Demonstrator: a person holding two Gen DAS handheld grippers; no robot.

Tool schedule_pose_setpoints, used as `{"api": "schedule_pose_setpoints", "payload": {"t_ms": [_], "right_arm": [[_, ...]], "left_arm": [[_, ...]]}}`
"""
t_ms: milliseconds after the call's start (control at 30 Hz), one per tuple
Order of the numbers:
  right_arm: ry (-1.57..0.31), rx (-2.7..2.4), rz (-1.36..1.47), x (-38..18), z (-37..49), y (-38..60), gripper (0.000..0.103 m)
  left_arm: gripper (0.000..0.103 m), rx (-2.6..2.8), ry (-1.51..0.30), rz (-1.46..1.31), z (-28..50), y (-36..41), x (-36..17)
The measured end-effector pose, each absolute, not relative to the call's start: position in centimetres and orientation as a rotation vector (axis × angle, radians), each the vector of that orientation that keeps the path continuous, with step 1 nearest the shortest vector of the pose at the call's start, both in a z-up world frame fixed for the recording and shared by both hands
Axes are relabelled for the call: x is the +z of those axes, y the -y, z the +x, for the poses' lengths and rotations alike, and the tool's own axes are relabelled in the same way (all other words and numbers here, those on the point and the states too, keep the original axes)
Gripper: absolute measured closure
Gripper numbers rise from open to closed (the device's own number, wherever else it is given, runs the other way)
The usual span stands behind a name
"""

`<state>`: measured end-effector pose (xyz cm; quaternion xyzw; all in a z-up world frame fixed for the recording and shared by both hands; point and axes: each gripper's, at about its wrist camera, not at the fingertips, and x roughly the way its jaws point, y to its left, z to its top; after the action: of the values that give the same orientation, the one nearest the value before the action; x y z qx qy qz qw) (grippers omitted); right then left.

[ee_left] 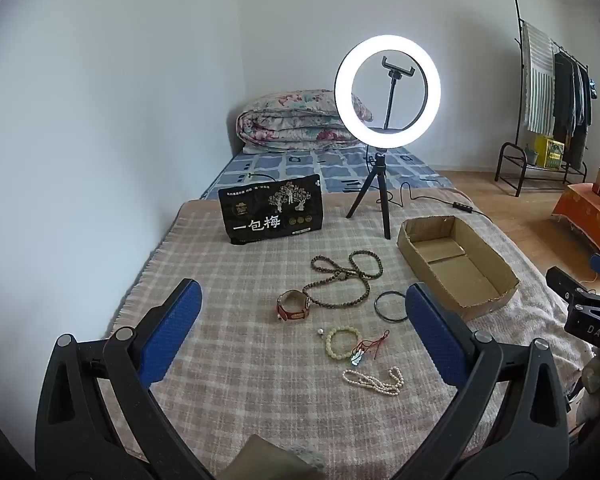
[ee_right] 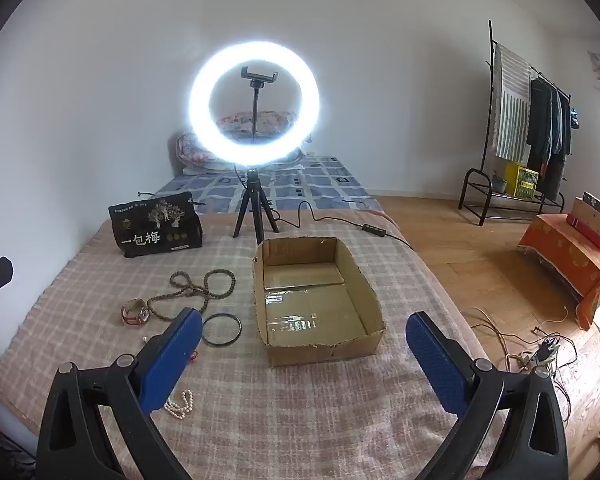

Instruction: Organize jewelry

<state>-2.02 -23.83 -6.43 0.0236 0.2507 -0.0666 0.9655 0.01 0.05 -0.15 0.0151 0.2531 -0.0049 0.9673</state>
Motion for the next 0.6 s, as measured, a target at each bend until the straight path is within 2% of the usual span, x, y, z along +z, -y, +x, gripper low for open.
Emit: {"api": "schedule_pose_setpoints", "payload": {"t_ms": [600], "right_arm": [[-0.502,-0.139,0.038,-6.58,-2.12,23.57,0.000]], "left_arm": [[0.000,-0.011,-0.519,0.041,0.01,0.17,-0.53]]}}
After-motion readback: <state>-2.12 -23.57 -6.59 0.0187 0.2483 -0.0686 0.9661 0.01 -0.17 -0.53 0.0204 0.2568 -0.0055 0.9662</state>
